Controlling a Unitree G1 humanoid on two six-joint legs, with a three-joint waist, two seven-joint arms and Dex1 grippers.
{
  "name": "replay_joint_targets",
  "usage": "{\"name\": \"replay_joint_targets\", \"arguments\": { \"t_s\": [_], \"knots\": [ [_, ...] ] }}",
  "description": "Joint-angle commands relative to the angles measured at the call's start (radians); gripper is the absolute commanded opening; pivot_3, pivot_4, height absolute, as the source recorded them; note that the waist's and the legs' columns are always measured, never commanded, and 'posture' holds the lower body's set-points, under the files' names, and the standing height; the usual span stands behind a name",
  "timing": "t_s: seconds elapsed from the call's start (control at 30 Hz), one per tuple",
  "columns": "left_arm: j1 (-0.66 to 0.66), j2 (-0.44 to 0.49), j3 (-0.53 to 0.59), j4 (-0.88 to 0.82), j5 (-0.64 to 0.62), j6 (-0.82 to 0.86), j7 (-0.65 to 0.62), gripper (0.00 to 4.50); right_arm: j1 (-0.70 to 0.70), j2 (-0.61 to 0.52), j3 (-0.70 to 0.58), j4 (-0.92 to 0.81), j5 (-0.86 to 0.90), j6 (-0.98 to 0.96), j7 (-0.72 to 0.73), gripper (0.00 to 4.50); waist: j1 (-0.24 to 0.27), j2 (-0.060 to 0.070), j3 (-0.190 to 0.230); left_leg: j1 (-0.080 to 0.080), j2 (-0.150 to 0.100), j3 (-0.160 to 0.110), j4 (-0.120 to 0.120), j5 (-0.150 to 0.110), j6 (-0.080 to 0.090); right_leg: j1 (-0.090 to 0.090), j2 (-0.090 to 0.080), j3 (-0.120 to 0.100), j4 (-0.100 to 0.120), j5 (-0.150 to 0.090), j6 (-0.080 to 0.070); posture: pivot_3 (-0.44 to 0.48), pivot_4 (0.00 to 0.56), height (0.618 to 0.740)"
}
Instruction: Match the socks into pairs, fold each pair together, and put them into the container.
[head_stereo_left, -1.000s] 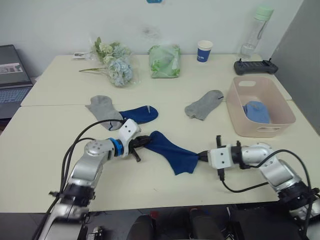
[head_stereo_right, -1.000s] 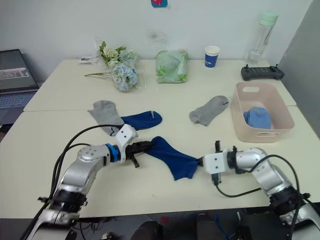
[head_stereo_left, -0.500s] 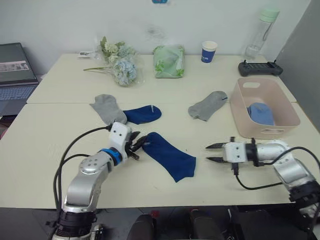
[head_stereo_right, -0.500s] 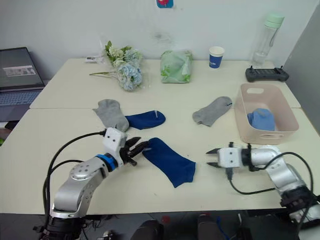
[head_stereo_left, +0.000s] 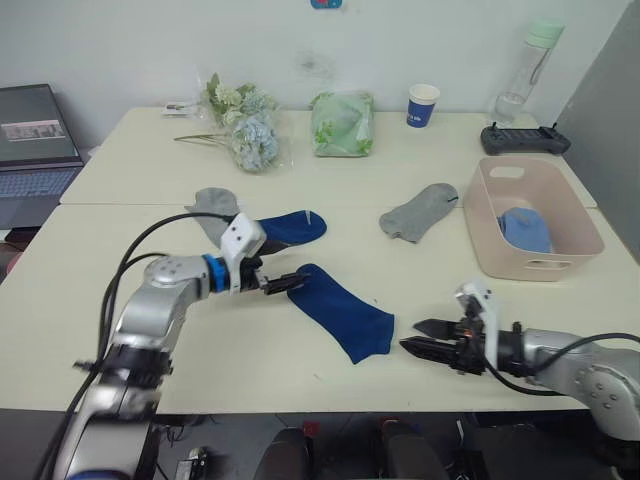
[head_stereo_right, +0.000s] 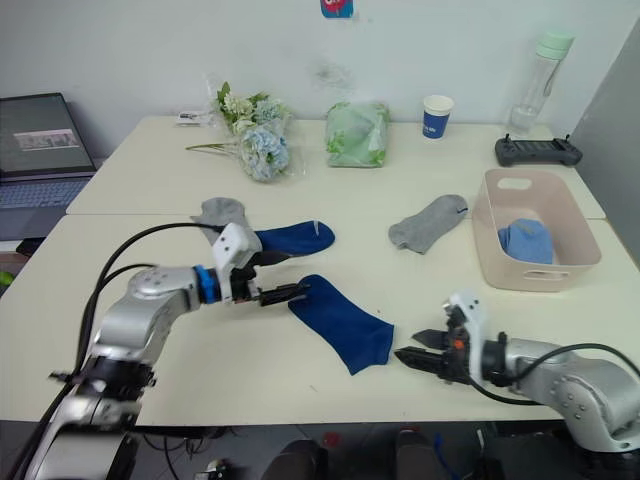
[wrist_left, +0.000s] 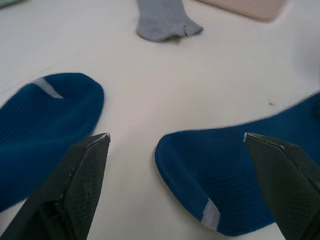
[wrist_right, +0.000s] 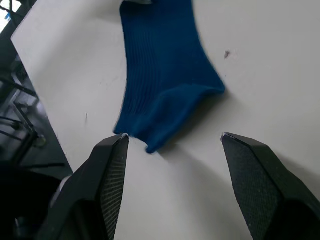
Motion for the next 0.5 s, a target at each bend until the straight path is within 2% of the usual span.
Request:
{"name": "replay_joint_targets", "arguments": {
  "t_s": [0.03,0.17,0.2,0.23,0.33,0.5],
  "knots": [
    [-0.037,-0.015,-0.044,0.093,0.051,-0.094,-0.046,4.48,-0.02,0.018,0.036,-0.011,-0.001,0.04,-0.047,3.18,-0.003,0.0,0.0,0.0,0.0,0.001,0.0,0.0,0.0,0.0,0.0,0.0,-0.001,0.0,0.0,0.0,0.15,0.74],
    [-0.037,-0.02,-0.049,0.134,0.074,-0.151,-0.057,4.48,-0.042,0.082,0.038,0.021,0.009,0.063,-0.086,3.18,-0.021,-0.001,0.0,-0.001,0.001,0.002,0.0,0.0,0.0,-0.001,-0.001,0.001,-0.001,0.0,0.001,0.0,0.15,0.74],
    [-0.037,-0.02,-0.039,0.141,0.075,-0.151,-0.045,4.08,-0.044,0.084,0.045,0.021,0.003,0.061,-0.084,3.18,-0.023,-0.001,0.0,-0.001,0.002,0.001,0.0,0.0,0.0,-0.001,-0.001,0.001,-0.001,0.0,0.001,0.0,0.15,0.74],
    [-0.033,-0.019,-0.029,0.143,0.076,-0.15,-0.034,3.9,-0.044,0.091,0.046,0.025,-0.012,0.049,-0.092,3.0,-0.024,-0.001,0.0,0.0,0.002,0.0,0.0,0.0,0.001,-0.001,-0.001,0.001,0.0,0.0,0.001,0.0,0.15,0.74],
    [-0.008,-0.008,-0.012,0.121,0.063,-0.126,-0.031,2.93,-0.049,0.098,0.038,0.043,-0.02,0.039,-0.093,2.23,-0.026,-0.001,0.0,0.0,0.003,-0.001,0.0,-0.001,0.001,-0.001,0.0,0.001,0.0,0.0,0.001,0.0,0.15,0.74],
    [0.05,0.001,0.025,0.028,0.017,-0.043,-0.035,1.26,-0.055,0.088,0.037,0.055,-0.012,0.023,-0.07,0.37,-0.027,-0.001,0.0,0.0,0.002,-0.001,0.0,-0.001,0.001,-0.001,0.0,0.0,0.0,0.0,0.001,0.0,0.15,0.74]
  ]
}}
